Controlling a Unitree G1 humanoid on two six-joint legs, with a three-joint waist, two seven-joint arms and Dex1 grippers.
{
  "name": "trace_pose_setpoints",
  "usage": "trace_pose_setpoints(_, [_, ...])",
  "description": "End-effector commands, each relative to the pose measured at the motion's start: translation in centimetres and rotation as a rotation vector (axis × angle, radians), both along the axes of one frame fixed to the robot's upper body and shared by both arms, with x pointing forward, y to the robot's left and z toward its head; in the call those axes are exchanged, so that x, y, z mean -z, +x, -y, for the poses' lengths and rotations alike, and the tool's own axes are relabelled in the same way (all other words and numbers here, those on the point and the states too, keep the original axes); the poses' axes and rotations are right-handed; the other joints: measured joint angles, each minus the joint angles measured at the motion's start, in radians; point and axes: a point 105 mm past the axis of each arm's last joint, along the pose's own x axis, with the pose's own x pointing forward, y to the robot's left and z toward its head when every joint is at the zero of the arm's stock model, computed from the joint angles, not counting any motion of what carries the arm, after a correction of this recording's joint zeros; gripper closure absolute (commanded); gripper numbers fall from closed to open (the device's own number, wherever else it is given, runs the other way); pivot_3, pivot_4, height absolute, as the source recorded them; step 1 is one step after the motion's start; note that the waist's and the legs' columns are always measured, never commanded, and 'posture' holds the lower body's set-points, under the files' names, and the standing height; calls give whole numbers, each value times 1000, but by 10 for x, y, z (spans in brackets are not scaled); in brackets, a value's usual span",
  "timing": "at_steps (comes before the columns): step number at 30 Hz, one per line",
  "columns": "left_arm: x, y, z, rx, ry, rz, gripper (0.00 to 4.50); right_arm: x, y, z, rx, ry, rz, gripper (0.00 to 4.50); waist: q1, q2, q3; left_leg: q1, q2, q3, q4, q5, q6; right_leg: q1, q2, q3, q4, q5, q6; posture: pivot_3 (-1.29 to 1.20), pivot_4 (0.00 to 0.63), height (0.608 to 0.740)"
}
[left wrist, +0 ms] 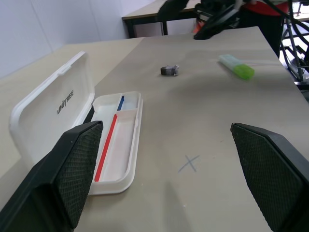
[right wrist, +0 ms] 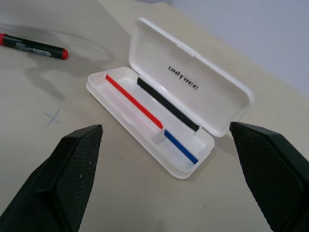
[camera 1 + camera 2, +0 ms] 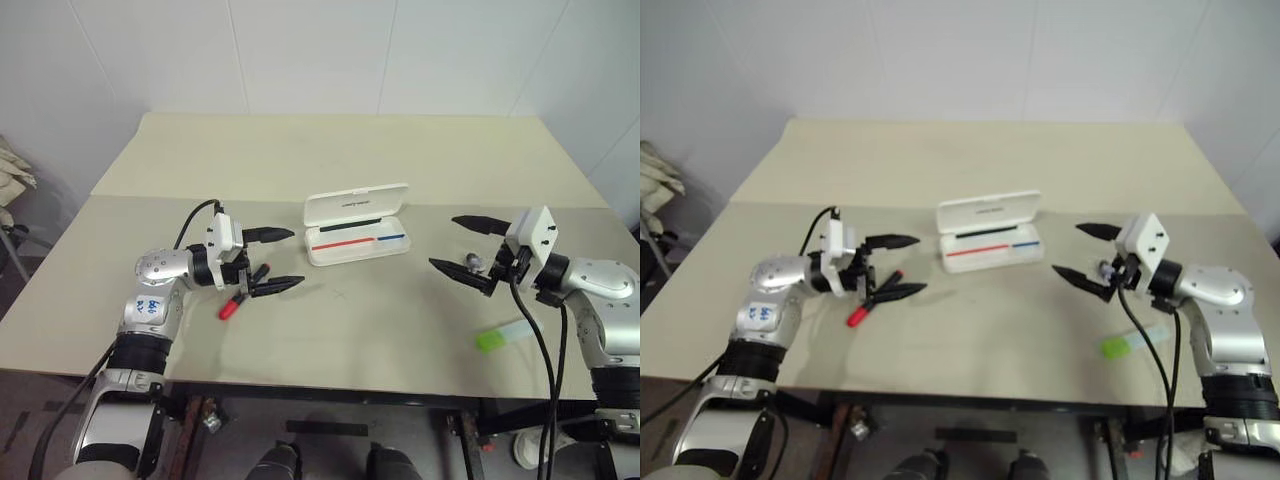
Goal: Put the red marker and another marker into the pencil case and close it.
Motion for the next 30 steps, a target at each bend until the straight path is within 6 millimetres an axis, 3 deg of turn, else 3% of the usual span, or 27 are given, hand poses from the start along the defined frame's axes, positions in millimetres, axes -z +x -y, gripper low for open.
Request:
trace_pose_setpoints(1, [-13, 4, -2, -13, -13, 63, 0, -10, -4, 7, 6, -10, 36, 43, -1, 0, 0, 0, 0, 0, 0, 0, 0, 0, 0, 0, 0, 0, 0, 0, 150, 740])
trace_pose_setpoints(6, [-14, 4, 2, -14, -17, 81, 0, -11, -6, 8, 2, -16, 28, 43, -1, 0, 0, 0, 1, 0, 1, -1, 0, 0, 1, 0, 0, 0, 0, 0, 150, 740])
trace_pose_setpoints(9, [-5, 5, 2, -17, 30, 79, 0, -14, -8, 6, -7, -27, 26, 43, -1, 0, 0, 0, 1, 1, 2, -2, 0, 0, 1, 1, 0, 0, 0, 0, 150, 740])
trace_pose_setpoints(14, [5, 13, 8, -57, 54, 86, 0, -15, -16, -10, -79, -66, 11, 43, 0, 0, 0, 0, 2, 1, 2, -2, 0, 0, 2, 1, 0, 0, 0, 0, 150, 740])
trace_pose_setpoints(18, [16, 19, 18, -71, 72, 71, 899, -17, -17, -19, -96, -52, 19, 0, 2, 0, 0, 0, 2, 1, 3, -3, 0, 0, 2, 1, 0, 0, 0, 0, 150, 740])
trace_pose_setpoints(22, [20, 37, 23, -148, 70, 48, 2257, -19, -19, -25, -110, -33, 25, 0, 2, -1, 0, 0, 2, 1, 3, -3, 0, 0, 2, 1, 0, 0, 0, 0, 150, 740])
trace_pose_setpoints(30, [28, 53, 41, -151, 129, 19, 2257, -14, -32, -37, -132, -4, 23, 0, 1, -2, 1, -1, 2, 2, 3, -5, 1, 0, 2, 1, -1, 0, 1, 0, 150, 740])
